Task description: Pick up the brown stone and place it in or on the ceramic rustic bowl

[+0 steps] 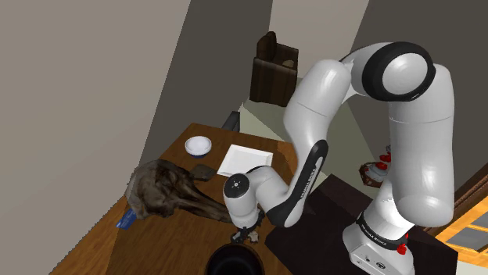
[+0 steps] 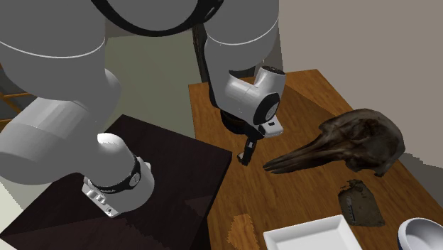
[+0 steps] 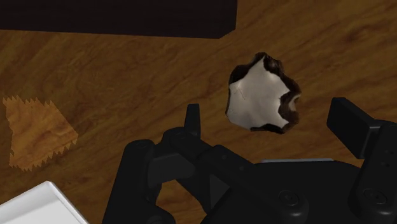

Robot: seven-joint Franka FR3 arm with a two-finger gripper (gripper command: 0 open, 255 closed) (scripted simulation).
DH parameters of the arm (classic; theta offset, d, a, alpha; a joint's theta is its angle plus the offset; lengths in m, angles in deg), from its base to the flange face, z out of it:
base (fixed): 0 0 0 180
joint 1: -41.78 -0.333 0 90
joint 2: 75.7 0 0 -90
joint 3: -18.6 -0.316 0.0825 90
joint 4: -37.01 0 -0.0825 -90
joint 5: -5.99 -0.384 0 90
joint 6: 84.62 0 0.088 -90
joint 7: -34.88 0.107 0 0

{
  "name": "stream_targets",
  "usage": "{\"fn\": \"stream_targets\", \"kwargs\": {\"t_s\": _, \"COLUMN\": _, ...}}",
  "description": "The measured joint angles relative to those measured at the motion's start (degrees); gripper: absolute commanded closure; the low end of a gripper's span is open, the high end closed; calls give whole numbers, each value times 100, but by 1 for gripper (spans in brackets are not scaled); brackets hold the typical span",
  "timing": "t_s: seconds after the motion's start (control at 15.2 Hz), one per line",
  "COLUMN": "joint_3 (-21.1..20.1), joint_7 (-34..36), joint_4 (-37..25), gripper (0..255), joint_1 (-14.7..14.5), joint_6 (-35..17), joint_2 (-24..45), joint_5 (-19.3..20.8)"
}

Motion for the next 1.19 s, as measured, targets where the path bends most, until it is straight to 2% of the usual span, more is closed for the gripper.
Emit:
{"fn": "stream_targets", "kwargs": {"t_s": 0.2, "joint_3": 4, "joint_7": 3, "joint_4": 0, "gripper": 0, "joint_1": -3, "joint_6": -3, "joint_2": 5, "joint_5": 5}}
{"fn": "stream_targets", "kwargs": {"t_s": 0.26, "joint_3": 4, "joint_7": 4, "joint_4": -2, "gripper": 255, "joint_1": -5, "joint_6": -1, "joint_2": 6, "joint_5": 4}}
{"fn": "stream_targets", "kwargs": {"t_s": 0.92, "joint_3": -4, "joint_7": -1, "joint_4": 5, "gripper": 255, "joint_1": -10, "joint_6": 2, "joint_2": 11, "joint_5": 1}}
{"fn": "stream_targets", "kwargs": {"t_s": 1.19, "joint_3": -202, "joint_7": -203, "joint_4": 107, "gripper": 255, "joint_1": 136, "joint_6": 127, "joint_2": -264, "joint_5": -263}}
